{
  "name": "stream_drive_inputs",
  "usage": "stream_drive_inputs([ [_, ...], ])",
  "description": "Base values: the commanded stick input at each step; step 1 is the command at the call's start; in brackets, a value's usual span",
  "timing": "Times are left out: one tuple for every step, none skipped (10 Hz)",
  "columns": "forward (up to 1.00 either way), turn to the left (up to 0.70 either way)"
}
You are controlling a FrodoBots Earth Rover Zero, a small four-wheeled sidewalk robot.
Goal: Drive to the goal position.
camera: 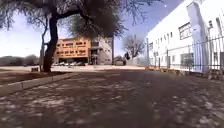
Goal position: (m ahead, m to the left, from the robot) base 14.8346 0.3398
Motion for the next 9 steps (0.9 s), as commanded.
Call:
stream_drive_inputs([
  [1.00,0.00],
  [1.00,0.00],
  [1.00,0.00],
  [1.00,0.00],
  [1.00,0.00],
  [1.00,0.00],
  [1.00,0.00],
  [1.00,0.00],
  [1.00,0.00],
])
